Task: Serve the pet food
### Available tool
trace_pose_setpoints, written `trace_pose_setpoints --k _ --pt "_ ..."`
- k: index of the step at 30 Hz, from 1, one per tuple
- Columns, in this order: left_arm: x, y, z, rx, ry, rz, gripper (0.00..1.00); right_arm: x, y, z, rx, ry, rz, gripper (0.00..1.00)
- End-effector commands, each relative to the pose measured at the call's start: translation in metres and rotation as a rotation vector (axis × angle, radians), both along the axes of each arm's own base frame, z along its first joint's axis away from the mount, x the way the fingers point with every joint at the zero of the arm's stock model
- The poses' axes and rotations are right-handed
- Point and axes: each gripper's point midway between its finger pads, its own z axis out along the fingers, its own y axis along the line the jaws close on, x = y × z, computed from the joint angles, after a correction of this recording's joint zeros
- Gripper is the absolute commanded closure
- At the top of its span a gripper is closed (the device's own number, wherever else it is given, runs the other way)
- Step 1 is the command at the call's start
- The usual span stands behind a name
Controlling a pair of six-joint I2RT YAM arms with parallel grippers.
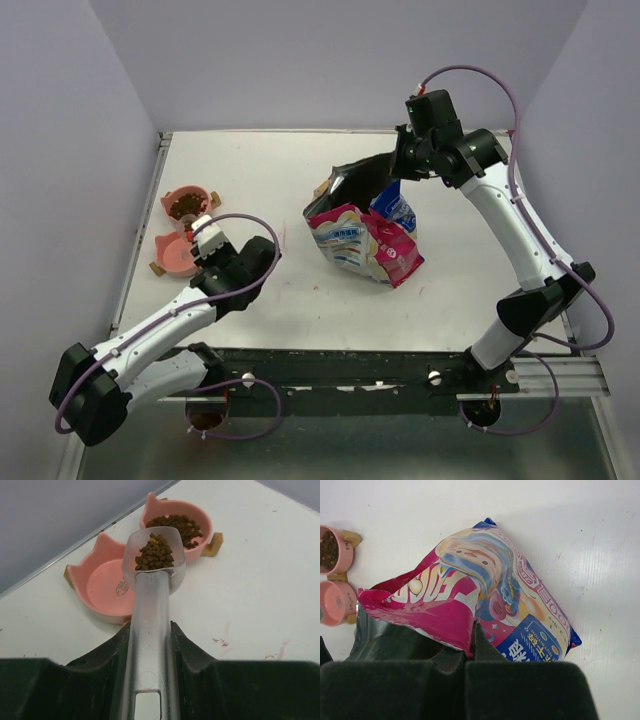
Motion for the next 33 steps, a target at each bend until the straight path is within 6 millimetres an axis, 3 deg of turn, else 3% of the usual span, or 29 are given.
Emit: trace_pose_setpoints --k 1,7,11,18,26,33 --pt "-0.029 0.032 -0.007 0.009 -0.004 0.165 1.00 0.013 0.008 0.043 0.075 -0.133 0.030 1.00" --pt "-0.049 0.047 -0.007 -0.002 -0.028 0.286 1.00 0.009 0.007 0.040 0.077 -0.124 0.035 1.00" --pt "-0.046 0.041 -0.002 0.012 -0.033 0.284 1.00 0.005 0.006 0.041 0.084 -0.124 0.035 1.00" --pt "-0.038 0.017 -0.030 -0.137 0.013 0.213 1.00 0.004 0.000 0.047 0.064 -0.148 0.028 1.00" --pt "-0.046 0.015 -0.047 -0.243 0.076 0.272 1.00 0.001 -0.003 0.042 0.067 -0.145 0.018 1.00" --pt "-0.033 0.011 -0.056 -0.372 0.092 0.212 1.00 -0.004 -0.011 0.041 0.063 -0.158 0.001 1.00"
